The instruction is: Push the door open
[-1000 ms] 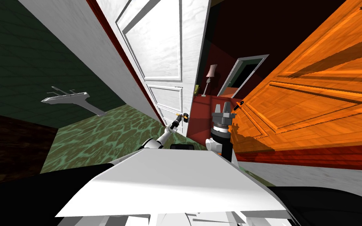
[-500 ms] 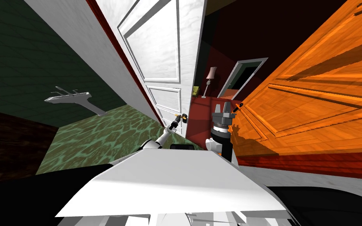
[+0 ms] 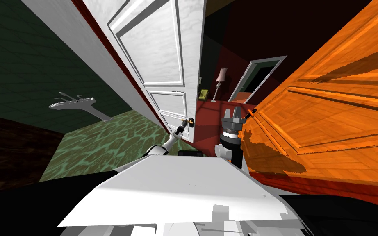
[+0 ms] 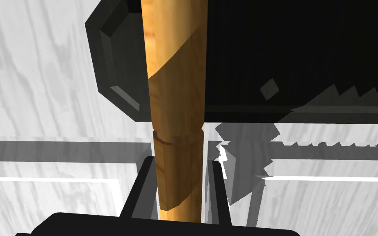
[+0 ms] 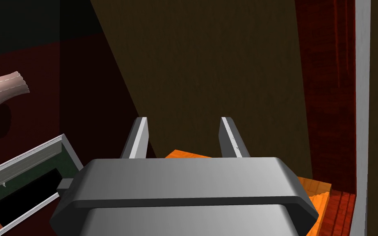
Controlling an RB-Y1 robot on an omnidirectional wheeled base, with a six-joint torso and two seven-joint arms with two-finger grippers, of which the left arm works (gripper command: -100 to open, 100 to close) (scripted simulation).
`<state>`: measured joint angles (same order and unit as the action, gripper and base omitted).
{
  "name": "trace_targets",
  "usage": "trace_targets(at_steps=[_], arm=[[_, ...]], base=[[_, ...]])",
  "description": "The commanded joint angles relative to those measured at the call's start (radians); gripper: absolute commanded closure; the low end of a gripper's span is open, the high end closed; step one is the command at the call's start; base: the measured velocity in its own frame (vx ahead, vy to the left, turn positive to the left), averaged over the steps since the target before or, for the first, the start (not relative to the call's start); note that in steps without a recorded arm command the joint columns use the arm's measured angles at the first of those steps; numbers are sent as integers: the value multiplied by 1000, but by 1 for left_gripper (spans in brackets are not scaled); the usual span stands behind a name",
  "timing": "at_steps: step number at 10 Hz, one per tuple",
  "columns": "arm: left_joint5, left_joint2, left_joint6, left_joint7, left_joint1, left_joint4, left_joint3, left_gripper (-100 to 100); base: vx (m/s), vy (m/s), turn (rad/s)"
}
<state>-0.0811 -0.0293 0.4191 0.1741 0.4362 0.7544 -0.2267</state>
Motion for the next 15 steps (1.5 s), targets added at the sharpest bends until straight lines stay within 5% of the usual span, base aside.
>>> trace_targets(at_steps=[1, 4, 8, 10, 15], arm=[[9, -20, 10, -10, 13, -11, 33, 100], [11, -24, 10, -12, 13, -35, 40, 100], [19, -34, 10, -23, 8, 19, 71, 100], [19, -34, 10, -23, 12, -14, 71, 100], [36, -44, 8, -46, 10, -18, 133, 100]], base=[[140, -156, 68], [93, -83, 25], [80, -83, 57], [19, -24, -2], [120, -148, 79]])
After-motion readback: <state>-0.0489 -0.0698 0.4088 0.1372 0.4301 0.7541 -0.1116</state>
